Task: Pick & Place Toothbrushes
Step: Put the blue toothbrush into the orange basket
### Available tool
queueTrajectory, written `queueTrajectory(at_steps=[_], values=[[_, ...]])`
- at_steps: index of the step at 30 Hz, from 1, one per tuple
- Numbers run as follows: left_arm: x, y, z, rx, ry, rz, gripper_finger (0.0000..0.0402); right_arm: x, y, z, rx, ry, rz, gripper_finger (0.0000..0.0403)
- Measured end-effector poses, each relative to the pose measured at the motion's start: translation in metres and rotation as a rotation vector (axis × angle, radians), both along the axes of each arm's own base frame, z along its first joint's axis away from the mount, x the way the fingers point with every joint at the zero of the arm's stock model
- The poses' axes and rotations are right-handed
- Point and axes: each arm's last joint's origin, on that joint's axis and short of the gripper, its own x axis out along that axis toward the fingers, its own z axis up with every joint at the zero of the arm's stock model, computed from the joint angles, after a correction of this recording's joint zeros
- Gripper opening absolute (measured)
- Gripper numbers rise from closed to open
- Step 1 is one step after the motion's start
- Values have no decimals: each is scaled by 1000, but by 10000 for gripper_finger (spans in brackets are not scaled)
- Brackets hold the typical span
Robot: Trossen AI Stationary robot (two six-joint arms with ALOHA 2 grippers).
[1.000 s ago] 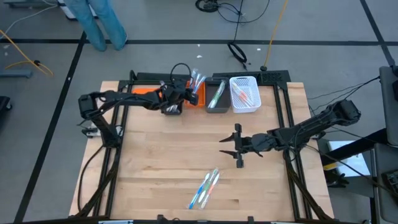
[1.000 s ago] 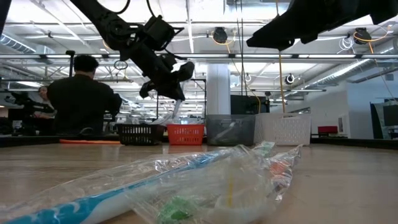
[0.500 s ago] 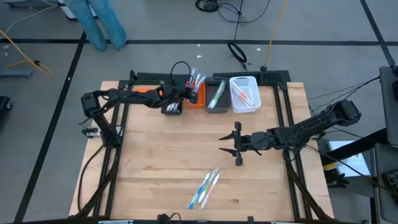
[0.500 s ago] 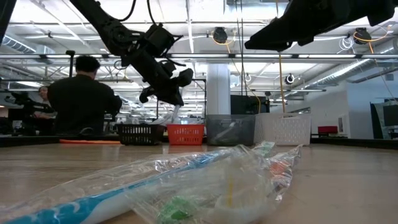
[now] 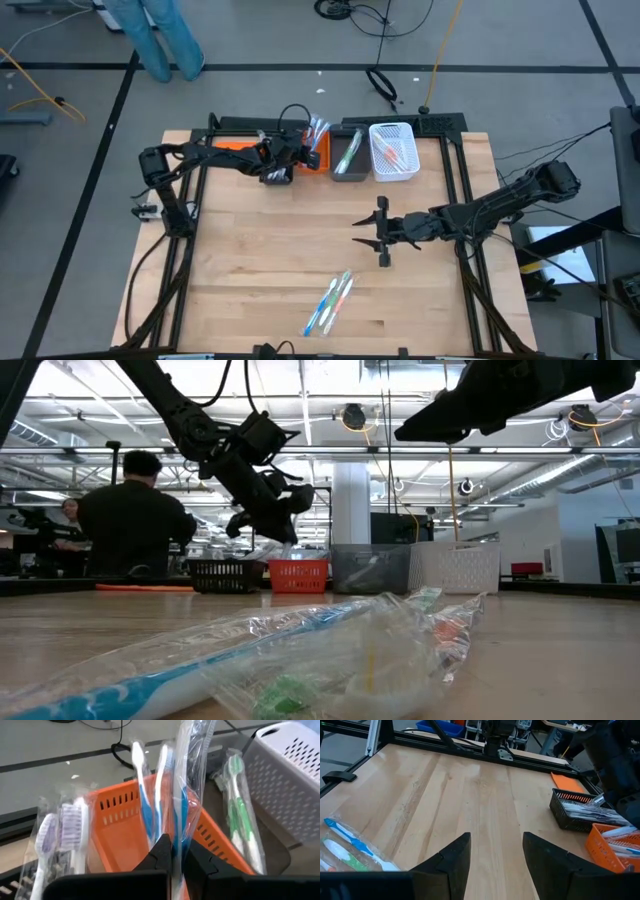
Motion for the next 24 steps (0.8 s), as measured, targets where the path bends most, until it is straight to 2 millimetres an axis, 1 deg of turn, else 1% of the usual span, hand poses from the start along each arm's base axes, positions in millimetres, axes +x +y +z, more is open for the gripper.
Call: queueTrajectory(at_steps=[3, 11, 15, 20, 24], values=[[1, 0, 1, 6, -11, 0, 22, 0, 0, 0, 0, 0, 0, 171], [0, 0, 1, 4, -9, -1, 77, 0, 0, 0, 0, 0, 0, 171], [0, 0, 1, 2, -11, 1, 98, 0, 0, 0, 0, 0, 0, 171], [0, 0, 1, 6, -9, -2, 113, 0, 0, 0, 0, 0, 0, 171], [1, 0, 1, 6, -12, 0, 115, 0, 0, 0, -1, 2, 0, 171]])
